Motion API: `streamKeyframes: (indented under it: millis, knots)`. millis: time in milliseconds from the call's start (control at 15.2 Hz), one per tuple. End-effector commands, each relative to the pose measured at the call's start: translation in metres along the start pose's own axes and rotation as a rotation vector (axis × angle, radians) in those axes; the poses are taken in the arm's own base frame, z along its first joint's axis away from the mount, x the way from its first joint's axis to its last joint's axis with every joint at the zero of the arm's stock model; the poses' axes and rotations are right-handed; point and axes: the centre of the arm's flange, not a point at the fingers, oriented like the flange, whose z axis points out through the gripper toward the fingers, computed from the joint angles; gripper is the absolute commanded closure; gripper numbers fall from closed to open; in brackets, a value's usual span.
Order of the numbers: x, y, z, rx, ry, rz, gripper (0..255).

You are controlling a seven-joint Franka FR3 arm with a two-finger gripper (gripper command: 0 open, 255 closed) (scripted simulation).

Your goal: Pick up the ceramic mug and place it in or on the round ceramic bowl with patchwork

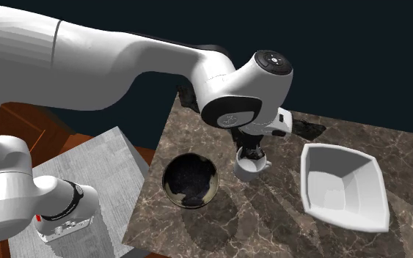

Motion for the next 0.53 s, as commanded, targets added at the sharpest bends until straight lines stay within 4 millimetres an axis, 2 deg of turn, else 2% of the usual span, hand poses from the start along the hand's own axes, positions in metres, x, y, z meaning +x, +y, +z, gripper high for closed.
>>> streamKeyframes:
  millis: [0, 462]
  knots:
    - [-0.001, 0.001, -0.011, 0.000, 0.000, 0.000, 255]
    - [-0.003, 0.003, -0.048, 0.000, 0.000, 0.000, 255]
